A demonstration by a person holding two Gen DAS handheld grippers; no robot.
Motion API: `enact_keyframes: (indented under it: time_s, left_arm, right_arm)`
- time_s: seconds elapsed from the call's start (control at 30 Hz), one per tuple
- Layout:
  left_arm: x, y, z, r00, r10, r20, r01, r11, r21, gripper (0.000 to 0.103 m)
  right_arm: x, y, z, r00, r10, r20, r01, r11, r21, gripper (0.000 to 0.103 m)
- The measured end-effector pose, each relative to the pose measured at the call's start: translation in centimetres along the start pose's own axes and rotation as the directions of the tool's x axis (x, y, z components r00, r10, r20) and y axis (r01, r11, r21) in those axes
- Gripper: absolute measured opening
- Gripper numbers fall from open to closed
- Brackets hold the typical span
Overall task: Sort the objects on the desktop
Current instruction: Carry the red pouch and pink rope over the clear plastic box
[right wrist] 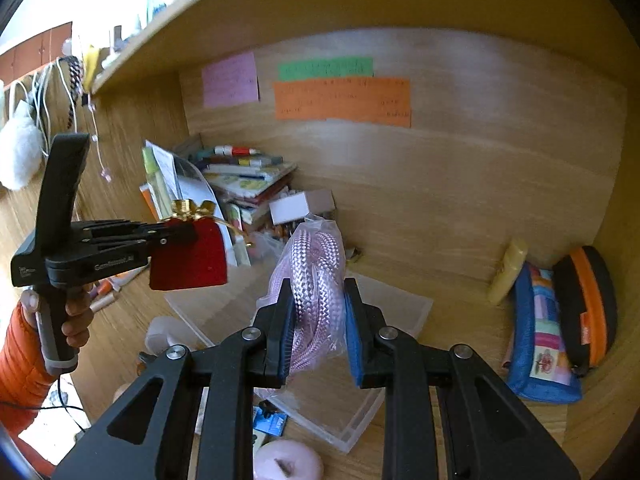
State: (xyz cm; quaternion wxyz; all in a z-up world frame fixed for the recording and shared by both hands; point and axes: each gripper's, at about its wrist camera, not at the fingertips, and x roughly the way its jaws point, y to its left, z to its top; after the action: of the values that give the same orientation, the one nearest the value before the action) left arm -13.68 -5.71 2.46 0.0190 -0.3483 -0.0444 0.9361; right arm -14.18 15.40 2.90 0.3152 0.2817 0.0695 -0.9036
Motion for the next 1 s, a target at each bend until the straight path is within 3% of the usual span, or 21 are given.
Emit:
enact_keyframes:
  time_s: [0.37,0.8,1.0]
  left_arm:
    - [6.1,-1.2,-0.8,0.987,0.017,-0.157,-0.007,0.998,0.067,0.012]
    - [8.6,-1.8,-1.4,0.978,0.055,-0.203,-0.032,0.993,0.115,0.012]
    - [8.9,-1.9,-1.5,0.976,0.073,-0.206,-0.047,0.99,0.131,0.013]
  right_arm:
    - [4.9,-1.2,-1.6,0.993,0.016,-0.116,-0.015,1.0,0.011,0.02]
    - [8.7,-1.4,-2.1,0.984,0.013,-0.179,-0.012,1.0,0.004,0.02]
    - [9.5,-1.4,-2.0,0.981,-0.035,-0.192,0.031,0.999,-0.022,0.024]
